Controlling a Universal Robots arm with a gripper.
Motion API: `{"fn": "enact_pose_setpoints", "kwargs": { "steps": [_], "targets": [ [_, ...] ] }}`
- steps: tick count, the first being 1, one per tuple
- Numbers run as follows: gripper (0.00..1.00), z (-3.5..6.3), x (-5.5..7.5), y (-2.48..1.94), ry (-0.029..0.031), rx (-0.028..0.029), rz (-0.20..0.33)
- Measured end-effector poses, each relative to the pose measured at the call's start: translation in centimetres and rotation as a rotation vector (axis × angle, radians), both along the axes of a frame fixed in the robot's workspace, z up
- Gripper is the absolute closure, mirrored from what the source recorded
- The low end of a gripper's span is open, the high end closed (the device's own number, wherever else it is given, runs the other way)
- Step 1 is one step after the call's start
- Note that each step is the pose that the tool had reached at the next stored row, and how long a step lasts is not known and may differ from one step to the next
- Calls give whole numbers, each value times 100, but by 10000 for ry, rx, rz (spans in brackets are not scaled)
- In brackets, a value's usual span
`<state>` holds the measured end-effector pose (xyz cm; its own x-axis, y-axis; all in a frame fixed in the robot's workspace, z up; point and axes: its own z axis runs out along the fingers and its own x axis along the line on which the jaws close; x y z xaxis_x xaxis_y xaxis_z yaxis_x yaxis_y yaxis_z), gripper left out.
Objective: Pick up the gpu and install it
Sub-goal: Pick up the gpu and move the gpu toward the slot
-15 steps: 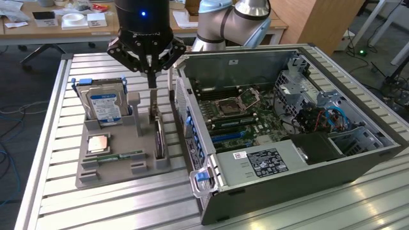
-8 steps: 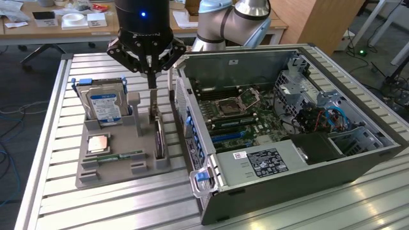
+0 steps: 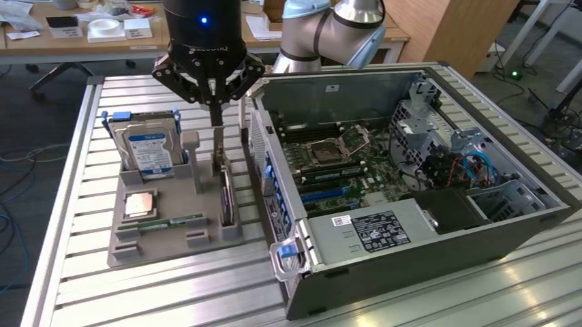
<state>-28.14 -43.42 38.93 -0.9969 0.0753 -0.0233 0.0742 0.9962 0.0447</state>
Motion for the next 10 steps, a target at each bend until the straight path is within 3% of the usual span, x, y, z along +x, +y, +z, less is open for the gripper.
{"fn": "enact_pose_setpoints", "kwargs": {
  "steps": [10],
  "targets": [
    [89, 0, 0, 0, 0, 1, 0]
  ]
}}
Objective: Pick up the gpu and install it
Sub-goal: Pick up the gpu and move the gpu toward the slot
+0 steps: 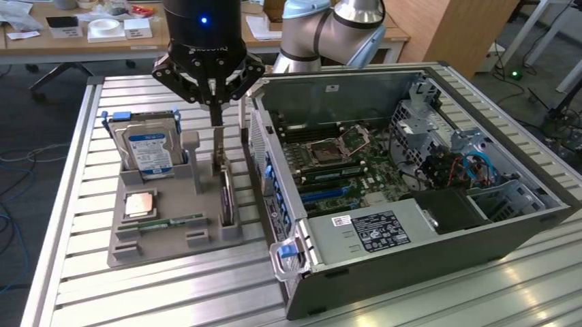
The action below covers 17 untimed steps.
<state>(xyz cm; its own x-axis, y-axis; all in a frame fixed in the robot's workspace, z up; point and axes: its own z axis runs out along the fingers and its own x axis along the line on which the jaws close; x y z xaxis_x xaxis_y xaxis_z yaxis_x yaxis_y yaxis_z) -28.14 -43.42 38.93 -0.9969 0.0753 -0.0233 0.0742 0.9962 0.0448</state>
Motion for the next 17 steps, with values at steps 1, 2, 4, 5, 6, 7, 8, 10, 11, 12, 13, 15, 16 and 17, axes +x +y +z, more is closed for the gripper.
{"fn": "enact_pose_setpoints", "kwargs": {
  "steps": [1, 2, 4, 5, 6, 7, 8, 10, 11, 12, 13, 15, 16, 17],
  "targets": [
    [83, 0, 0, 0, 0, 0, 0],
    [77, 0, 0, 0, 0, 0, 0],
    [71, 0, 0, 0, 0, 0, 0],
    [71, 0, 0, 0, 0, 0, 0],
    [65, 0, 0, 0, 0, 0, 0],
    [65, 0, 0, 0, 0, 0, 0],
    [58, 0, 0, 0, 0, 0, 0],
    [58, 0, 0, 0, 0, 0, 0],
    [58, 0, 0, 0, 0, 0, 0],
    [58, -3, 0, 0, 0, 0, 0],
    [58, -14, 0, -1, -1, 0, 1],
    [58, -46, 0, 0, 0, 0, 1],
    [58, -64, 0, 0, 0, -1, 0],
    [58, -82, 0, 0, 0, 0, 0]
  ]
}}
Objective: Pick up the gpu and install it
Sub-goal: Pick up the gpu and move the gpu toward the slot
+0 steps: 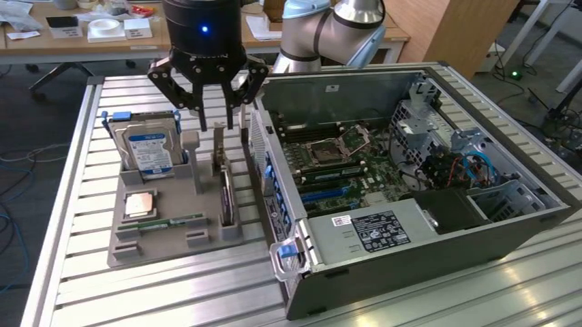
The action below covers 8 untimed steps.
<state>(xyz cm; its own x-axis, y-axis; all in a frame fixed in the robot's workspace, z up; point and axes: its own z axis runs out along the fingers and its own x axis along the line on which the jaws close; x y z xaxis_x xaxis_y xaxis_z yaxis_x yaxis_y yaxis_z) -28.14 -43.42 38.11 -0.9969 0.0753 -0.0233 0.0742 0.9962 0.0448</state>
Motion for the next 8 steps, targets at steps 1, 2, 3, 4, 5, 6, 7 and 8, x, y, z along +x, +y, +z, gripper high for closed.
{"fn": "enact_pose_setpoints", "kwargs": {
  "steps": [1, 2, 3, 4, 5, 6, 7, 8],
  "targets": [
    [58, -20, 0, 0, -1, 1, 0],
    [58, -38, 0, 0, 0, 0, 0],
    [58, -56, 0, 0, -1, 0, 0],
    [58, -74, 0, 0, -1, 0, 0],
    [58, -92, 0, 0, -1, 0, 0],
    [58, -109, 0, 0, 0, 0, 0],
    [58, -129, 0, 0, 0, -1, 0],
    [58, -146, 0, 0, 0, 0, 0]
  ]
}}
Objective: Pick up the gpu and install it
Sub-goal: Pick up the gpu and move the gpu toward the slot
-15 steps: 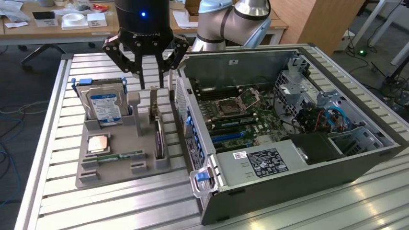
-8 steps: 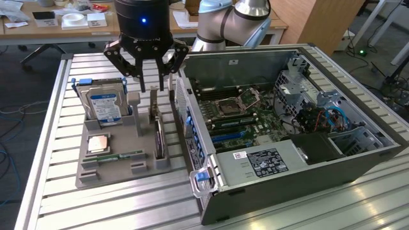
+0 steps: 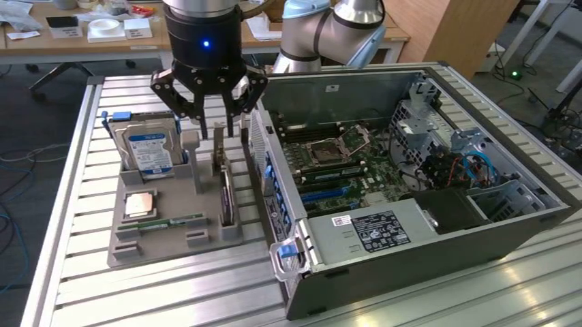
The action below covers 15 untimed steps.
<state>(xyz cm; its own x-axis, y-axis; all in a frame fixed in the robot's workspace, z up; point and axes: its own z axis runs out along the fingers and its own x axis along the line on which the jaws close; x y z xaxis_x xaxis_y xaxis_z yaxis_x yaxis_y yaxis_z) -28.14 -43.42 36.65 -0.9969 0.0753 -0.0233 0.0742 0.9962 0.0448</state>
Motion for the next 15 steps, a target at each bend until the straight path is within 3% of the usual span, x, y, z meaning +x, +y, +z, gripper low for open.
{"fn": "enact_pose_setpoints", "kwargs": {
  "steps": [15],
  "targets": [
    [58, -255, 0, 0, 0, 1, 0]
  ]
}}
